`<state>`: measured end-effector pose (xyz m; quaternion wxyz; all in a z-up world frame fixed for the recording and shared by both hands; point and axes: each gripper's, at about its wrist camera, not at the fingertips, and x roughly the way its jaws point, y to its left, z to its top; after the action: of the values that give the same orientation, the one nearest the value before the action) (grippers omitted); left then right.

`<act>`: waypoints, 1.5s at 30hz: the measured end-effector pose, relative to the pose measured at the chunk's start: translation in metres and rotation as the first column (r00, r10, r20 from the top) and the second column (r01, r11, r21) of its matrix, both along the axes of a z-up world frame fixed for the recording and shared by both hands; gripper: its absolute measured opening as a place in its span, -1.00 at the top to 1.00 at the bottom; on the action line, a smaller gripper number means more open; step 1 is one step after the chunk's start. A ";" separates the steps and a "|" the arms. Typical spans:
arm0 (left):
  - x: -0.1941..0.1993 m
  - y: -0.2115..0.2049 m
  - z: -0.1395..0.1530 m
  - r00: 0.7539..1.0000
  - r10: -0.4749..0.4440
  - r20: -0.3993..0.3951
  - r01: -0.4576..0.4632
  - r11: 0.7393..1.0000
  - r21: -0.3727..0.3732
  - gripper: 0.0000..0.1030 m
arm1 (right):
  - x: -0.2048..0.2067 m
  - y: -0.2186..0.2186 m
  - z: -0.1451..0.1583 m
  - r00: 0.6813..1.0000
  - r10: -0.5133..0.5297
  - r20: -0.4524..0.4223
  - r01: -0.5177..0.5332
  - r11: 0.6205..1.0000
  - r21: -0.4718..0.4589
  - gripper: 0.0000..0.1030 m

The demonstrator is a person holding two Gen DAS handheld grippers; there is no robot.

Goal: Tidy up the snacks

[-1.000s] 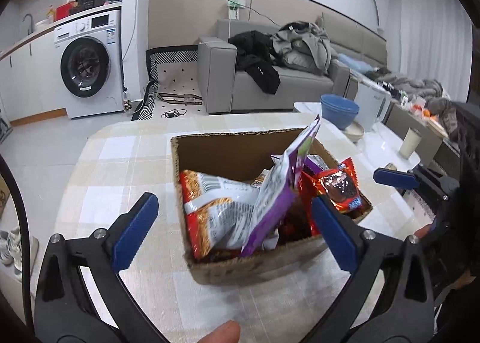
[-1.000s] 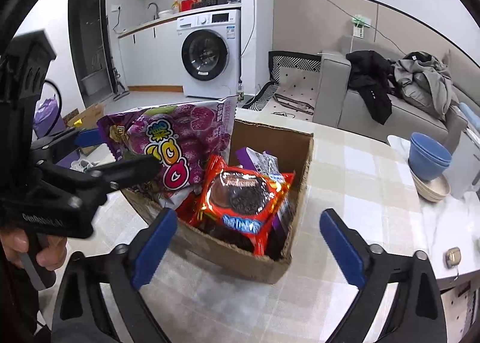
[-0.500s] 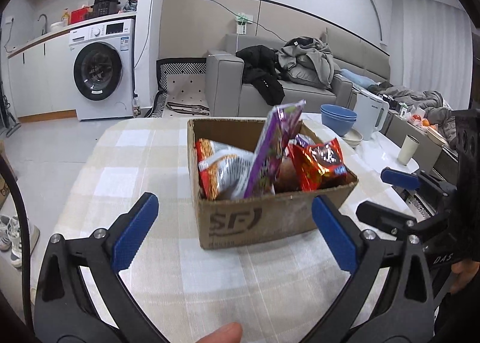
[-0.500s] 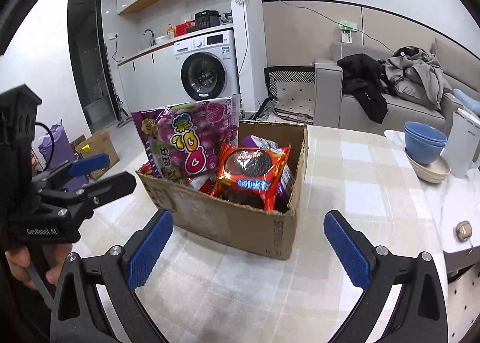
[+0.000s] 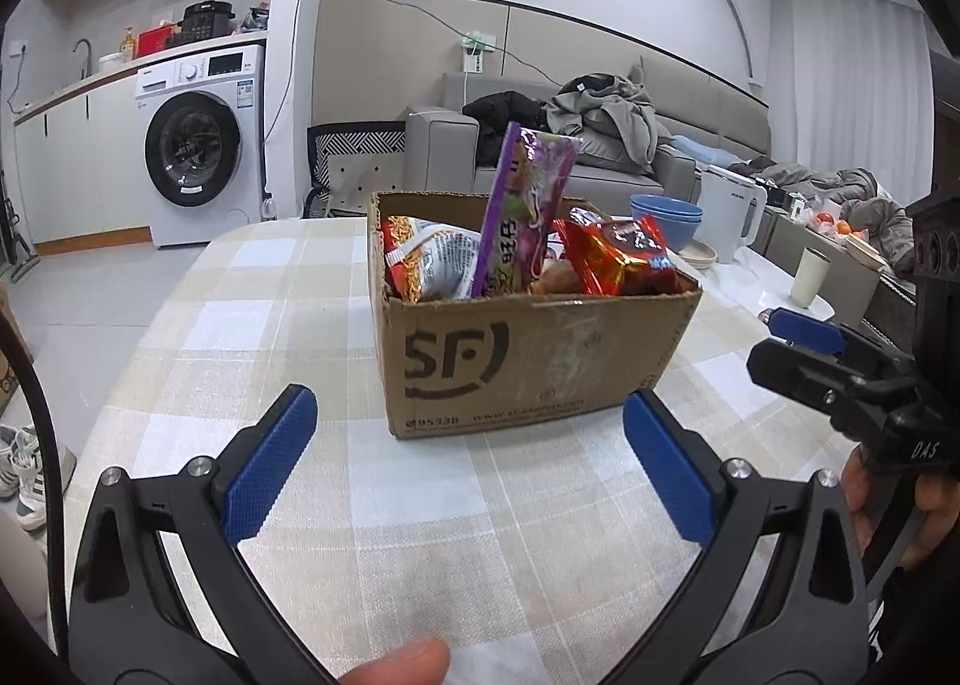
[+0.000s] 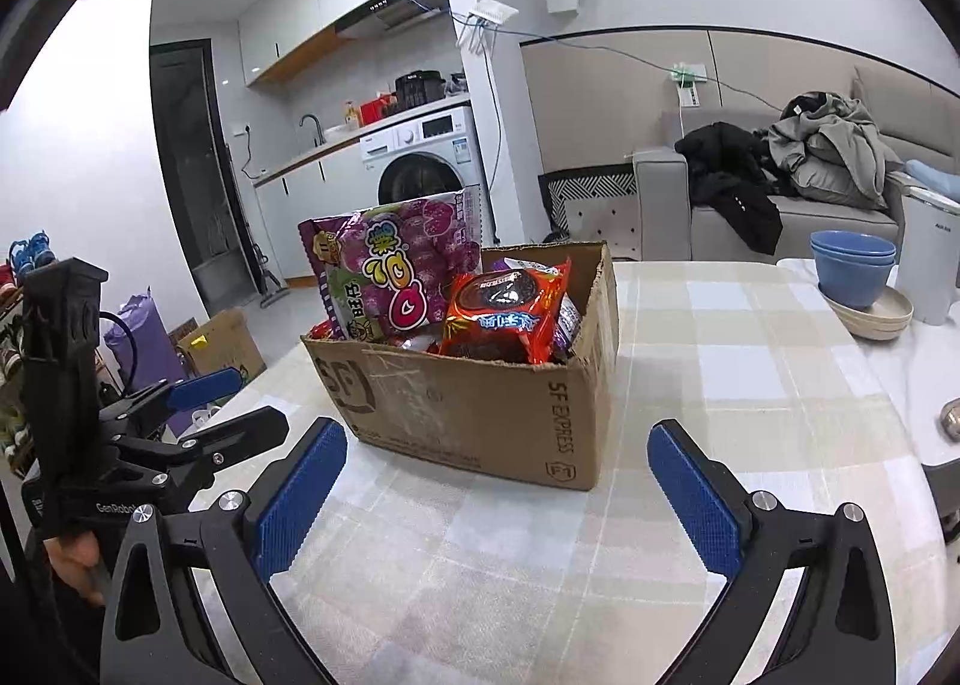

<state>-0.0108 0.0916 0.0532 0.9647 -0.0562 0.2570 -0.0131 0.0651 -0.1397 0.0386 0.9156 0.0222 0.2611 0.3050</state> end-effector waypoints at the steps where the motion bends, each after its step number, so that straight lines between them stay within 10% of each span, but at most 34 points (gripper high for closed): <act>1: -0.003 -0.001 -0.002 1.000 0.002 0.008 -0.002 1.000 -0.001 -0.97 | -0.002 -0.002 0.000 1.000 -0.001 0.006 0.001 1.000 0.006 -0.99; 45: -0.022 0.004 -0.015 0.997 0.031 0.065 -0.032 0.999 0.014 -0.98 | -0.018 -0.009 -0.011 0.996 -0.028 0.080 0.028 1.000 0.011 -0.99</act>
<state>-0.0327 0.0957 0.0381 0.9730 -0.0523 0.2249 0.0021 0.0474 -0.1488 0.0271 0.9294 0.0180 0.2222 0.2940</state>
